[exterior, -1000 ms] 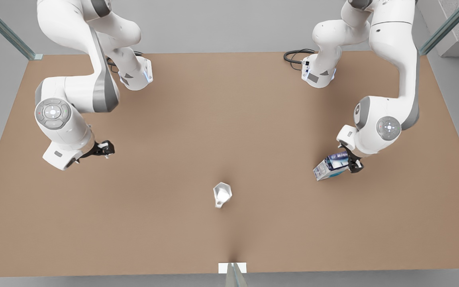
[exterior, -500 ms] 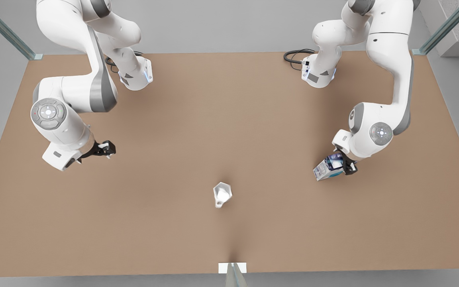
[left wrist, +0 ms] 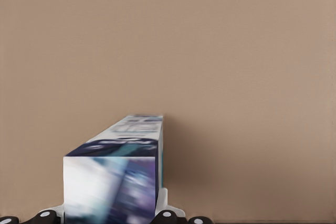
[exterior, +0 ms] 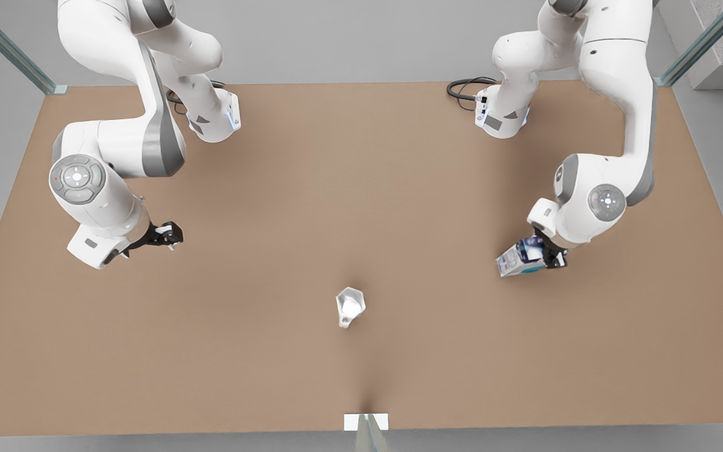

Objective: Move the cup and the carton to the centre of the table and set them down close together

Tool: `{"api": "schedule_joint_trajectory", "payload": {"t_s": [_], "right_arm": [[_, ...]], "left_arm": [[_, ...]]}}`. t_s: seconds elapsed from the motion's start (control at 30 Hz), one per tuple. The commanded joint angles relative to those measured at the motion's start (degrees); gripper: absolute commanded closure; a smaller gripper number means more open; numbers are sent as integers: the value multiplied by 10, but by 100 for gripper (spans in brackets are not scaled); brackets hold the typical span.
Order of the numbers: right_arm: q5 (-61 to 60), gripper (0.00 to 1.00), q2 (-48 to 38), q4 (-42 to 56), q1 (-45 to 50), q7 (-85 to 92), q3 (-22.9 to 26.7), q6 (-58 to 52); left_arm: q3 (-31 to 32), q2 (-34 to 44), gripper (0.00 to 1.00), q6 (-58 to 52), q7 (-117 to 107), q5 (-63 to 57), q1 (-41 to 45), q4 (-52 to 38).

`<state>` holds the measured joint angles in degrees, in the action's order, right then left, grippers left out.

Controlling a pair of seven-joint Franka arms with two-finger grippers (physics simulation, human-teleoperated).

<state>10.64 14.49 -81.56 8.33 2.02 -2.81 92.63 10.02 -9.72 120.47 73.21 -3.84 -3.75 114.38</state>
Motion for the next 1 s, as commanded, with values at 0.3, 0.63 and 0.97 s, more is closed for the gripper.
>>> {"api": "schedule_joint_trajectory", "payload": {"t_s": [0.3, 0.63, 0.97], "right_arm": [[0, 0, 2, 1, -2, 0, 0, 3], [0, 0, 1, 1, -2, 0, 0, 2], [0, 0, 5, 9, -2, 0, 0, 3]], "left_arm": [[22, -48, 35, -118, -31, 58, 106, -167], [-37, -236, 33, -113, -104, 154, 321, -391], [-117, -249, 31, -129, -152, 163, 446, -395]]}}
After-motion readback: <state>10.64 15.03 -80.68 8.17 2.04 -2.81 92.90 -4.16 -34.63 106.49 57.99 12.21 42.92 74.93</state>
